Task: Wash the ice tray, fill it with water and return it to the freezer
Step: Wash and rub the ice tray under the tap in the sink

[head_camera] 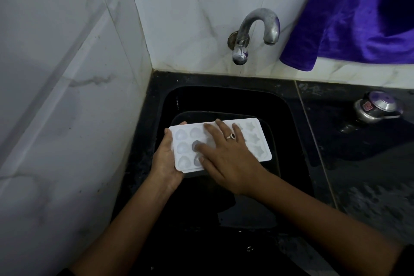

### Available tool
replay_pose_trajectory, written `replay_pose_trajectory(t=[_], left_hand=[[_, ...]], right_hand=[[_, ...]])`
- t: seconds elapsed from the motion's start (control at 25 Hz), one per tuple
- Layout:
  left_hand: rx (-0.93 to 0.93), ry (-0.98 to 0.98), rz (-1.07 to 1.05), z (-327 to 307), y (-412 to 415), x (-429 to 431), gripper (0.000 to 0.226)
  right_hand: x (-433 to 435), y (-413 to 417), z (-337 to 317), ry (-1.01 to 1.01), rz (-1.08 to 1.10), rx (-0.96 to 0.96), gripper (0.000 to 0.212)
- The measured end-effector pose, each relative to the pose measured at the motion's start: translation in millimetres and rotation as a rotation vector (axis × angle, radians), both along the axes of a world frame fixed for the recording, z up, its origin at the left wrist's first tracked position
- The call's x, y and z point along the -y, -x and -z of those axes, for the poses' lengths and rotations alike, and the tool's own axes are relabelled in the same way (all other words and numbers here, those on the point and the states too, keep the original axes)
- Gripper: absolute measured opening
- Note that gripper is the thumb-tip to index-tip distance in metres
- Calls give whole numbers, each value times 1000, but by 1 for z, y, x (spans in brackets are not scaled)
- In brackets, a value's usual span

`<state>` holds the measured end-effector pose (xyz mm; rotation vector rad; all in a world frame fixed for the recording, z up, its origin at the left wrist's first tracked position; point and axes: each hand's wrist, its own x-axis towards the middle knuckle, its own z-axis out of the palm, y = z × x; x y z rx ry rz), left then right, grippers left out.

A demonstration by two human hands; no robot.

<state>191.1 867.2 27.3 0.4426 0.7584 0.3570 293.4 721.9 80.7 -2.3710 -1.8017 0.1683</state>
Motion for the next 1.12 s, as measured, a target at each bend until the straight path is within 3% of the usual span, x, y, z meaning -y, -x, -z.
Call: replay_pose_trajectory(t=[1.12], left_hand=[[-17, -37, -1, -12, -5, 2, 56]], right_hand=[[2, 1, 1, -5, 33, 27, 43]])
